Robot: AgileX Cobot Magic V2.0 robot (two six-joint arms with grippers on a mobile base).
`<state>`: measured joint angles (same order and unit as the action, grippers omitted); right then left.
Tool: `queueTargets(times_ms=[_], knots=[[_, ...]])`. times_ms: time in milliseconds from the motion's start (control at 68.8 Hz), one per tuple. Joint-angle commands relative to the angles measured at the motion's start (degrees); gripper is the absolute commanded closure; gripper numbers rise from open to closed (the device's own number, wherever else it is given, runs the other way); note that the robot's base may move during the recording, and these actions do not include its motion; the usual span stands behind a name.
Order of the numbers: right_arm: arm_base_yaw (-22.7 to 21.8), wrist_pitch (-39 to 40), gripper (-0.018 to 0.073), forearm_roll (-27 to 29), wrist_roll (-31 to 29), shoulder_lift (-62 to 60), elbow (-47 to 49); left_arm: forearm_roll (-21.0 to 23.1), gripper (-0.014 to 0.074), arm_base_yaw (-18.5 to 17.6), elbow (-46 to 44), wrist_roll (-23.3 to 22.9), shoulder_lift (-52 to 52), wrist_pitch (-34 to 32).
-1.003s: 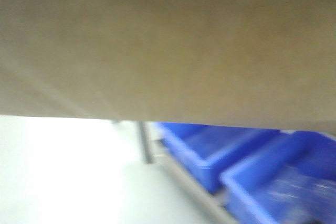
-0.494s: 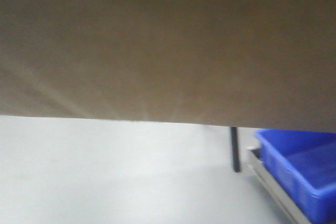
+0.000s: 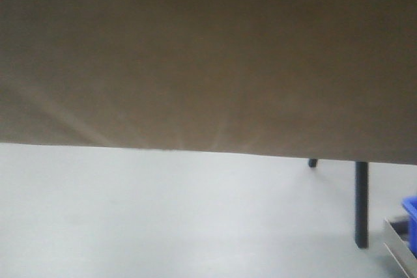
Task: Grab box from left shelf to table start
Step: 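Carry the box in both grippers while driving across the floor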
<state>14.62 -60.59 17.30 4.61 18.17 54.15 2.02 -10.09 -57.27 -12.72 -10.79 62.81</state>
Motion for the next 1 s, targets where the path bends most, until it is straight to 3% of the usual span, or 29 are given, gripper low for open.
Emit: queueTargets(times_ms=[0,989], knots=[[-0.4,8.6,0.0503,-5.9,-1.2,1.0,1.6,4.8,0.0689,-1.5,-2.2,6.1,-0.2,-5.1],[-0.4,8.4,0.0503,-5.9,-1.2,1.0,1.6,4.8,0.0689,-1.5,-2.2,6.1,-0.2,-4.9]])
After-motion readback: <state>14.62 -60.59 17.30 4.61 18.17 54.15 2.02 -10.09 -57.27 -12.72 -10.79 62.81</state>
